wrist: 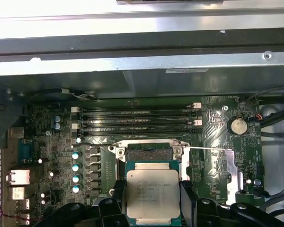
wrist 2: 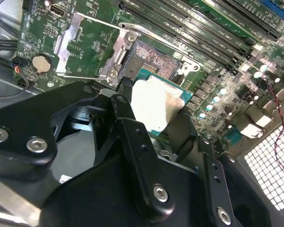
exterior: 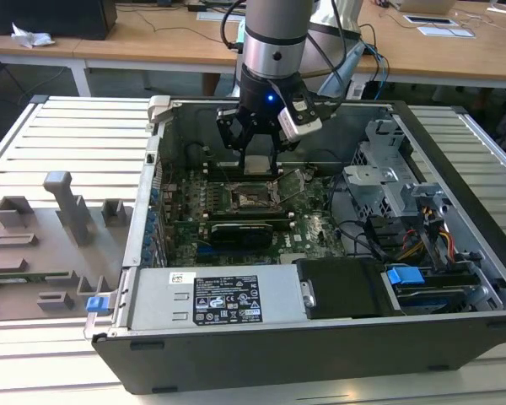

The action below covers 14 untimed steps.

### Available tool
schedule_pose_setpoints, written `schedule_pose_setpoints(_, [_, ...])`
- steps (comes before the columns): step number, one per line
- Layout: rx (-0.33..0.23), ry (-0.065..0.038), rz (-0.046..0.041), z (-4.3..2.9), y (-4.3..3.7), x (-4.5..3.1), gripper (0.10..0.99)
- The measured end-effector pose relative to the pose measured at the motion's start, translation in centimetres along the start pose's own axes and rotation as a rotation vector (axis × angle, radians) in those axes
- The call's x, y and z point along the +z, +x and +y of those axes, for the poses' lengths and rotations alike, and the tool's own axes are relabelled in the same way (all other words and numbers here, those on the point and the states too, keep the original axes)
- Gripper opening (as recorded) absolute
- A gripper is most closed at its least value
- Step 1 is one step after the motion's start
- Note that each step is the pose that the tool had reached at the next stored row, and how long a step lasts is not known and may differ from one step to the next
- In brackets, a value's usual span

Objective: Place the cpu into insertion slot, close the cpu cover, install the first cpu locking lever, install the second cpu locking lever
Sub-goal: 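Place the cpu into insertion slot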

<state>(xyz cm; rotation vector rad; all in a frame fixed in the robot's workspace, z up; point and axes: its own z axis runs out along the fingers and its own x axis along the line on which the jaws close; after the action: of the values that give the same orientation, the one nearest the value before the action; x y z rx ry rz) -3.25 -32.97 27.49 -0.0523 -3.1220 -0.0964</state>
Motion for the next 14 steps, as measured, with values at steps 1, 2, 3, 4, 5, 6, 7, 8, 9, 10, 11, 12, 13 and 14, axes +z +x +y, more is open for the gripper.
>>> schedule_pose_setpoints(1, [0.014,0.0,-0.0009,0.0,0.0,0.01,0.541])
schedule_pose_setpoints(2, [0.049,-0.001,-0.003,0.0,0.0,0.01,0.541])
schedule_pose_setpoints(3, [0.066,-0.001,-0.004,0.0,0.0,0.01,0.541])
schedule_pose_setpoints(4, [0.089,-0.002,-0.0055,0.0,0.0,0.02,0.541])
schedule_pose_setpoints(5, [0.109,-0.002,-0.0067,0.0,0.0,0.03,0.541])
schedule_pose_setpoints(6, [0.121,-0.002,-0.0074,0.0,0.0,0.03,0.541])
schedule_pose_setpoints(7, [0.135,-0.002,-0.0083,0.0,0.0,0.04,0.541])
schedule_pose_setpoints(8, [0.147,-0.003,-0.009,0.0,0.0,0.05,0.541])
schedule_pose_setpoints(9, [0.173,-0.003,-0.0106,-0.01,0.0,0.06,0.541])
schedule_pose_setpoints(10, [0.185,-0.003,-0.0114,-0.01,0.0,0.07,0.541])
schedule_pose_setpoints(11, [0.198,-0.003,-0.0121,-0.01,0.0,0.07,0.541])
schedule_pose_setpoints(12, [0.222,-0.004,-0.0136,-0.01,0.0,0.08,0.541])
schedule_pose_setpoints(13, [0.243,-0.004,-0.0149,-0.01,0.0,0.09,0.541])
schedule_pose_setpoints(14, [0.261,-0.005,-0.016,-0.01,0.0,0.1,0.541])
